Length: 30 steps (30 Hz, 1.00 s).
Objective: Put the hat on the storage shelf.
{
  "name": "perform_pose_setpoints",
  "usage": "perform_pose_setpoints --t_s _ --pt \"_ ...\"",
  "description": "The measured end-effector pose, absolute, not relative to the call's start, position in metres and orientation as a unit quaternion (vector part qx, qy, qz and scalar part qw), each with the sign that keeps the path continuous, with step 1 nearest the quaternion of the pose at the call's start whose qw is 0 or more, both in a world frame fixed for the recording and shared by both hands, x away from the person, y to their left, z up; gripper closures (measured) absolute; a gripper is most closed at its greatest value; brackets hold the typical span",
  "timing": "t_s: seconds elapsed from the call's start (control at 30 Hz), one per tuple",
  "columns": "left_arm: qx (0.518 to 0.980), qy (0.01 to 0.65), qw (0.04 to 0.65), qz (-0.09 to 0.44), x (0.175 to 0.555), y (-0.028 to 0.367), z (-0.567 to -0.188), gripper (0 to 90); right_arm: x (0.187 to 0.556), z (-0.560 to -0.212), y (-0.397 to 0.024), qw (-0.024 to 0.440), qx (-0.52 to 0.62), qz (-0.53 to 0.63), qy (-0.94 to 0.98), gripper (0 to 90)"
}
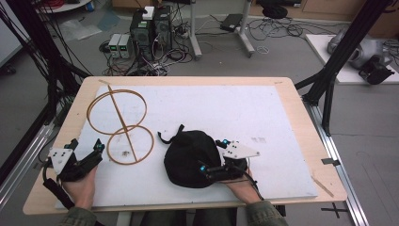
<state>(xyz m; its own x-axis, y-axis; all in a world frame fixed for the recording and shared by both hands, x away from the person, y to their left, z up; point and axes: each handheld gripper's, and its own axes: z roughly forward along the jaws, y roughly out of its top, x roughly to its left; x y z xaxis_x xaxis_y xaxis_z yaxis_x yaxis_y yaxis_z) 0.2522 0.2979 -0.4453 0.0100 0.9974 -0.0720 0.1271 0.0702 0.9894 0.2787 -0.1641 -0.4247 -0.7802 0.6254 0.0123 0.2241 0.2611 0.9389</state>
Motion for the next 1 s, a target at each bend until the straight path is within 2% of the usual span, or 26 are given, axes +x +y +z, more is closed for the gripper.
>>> perform_pose_setpoints --t_s 0.13,0.2,0.23,0.27,0.33,0.47,0.5,0.53,0.67,0.77,1.0 --pt "0.516 0.545 0.488 0.446 0.2522 0.2979 -0.4453 19.9 0.2794 -0.4255 -0.1639 0.176 0.274 0.542 0.775 7.9" --pt "0.515 0.545 0.49 0.446 0.2524 0.2977 -0.4453 19.9 0.2793 -0.4253 -0.1649 0.164 0.277 0.541 0.777 18.4" --pt "0.515 0.545 0.49 0.446 0.2524 0.2977 -0.4453 19.9 0.2793 -0.4253 -0.1649 0.164 0.277 0.541 0.777 18.4" --pt "0.514 0.544 0.49 0.447 0.2522 0.2977 -0.4452 19.9 0.281 -0.4254 -0.1657 0.141 0.285 0.541 0.779 20.7" --pt "0.514 0.545 0.49 0.447 0.2523 0.2977 -0.4453 19.9 0.2818 -0.4254 -0.1665 0.129 0.289 0.537 0.782 26.6" --pt "0.514 0.545 0.489 0.447 0.252 0.2985 -0.445 19.9 0.2826 -0.4251 -0.1678 0.121 0.287 0.536 0.785 39.6" --pt "0.514 0.545 0.489 0.447 0.252 0.2985 -0.445 19.9 0.2826 -0.4251 -0.1678 0.121 0.287 0.536 0.785 39.6" --pt "0.513 0.546 0.489 0.447 0.2519 0.299 -0.445 19.9 0.2832 -0.4241 -0.1677 0.114 0.29 0.527 0.791 55.3" --pt "0.513 0.545 0.49 0.447 0.252 0.2986 -0.445 19.9 0.2833 -0.4222 -0.1654 0.114 0.287 0.506 0.805 84.1" --pt "0.514 0.545 0.489 0.446 0.252 0.2984 -0.445 19.9 0.2819 -0.4211 -0.1665 0.126 0.288 0.504 0.805 87.4" --pt "0.514 0.545 0.489 0.447 0.252 0.2985 -0.445 19.9 0.2815 -0.4211 -0.1679 0.132 0.286 0.506 0.803 87.8"
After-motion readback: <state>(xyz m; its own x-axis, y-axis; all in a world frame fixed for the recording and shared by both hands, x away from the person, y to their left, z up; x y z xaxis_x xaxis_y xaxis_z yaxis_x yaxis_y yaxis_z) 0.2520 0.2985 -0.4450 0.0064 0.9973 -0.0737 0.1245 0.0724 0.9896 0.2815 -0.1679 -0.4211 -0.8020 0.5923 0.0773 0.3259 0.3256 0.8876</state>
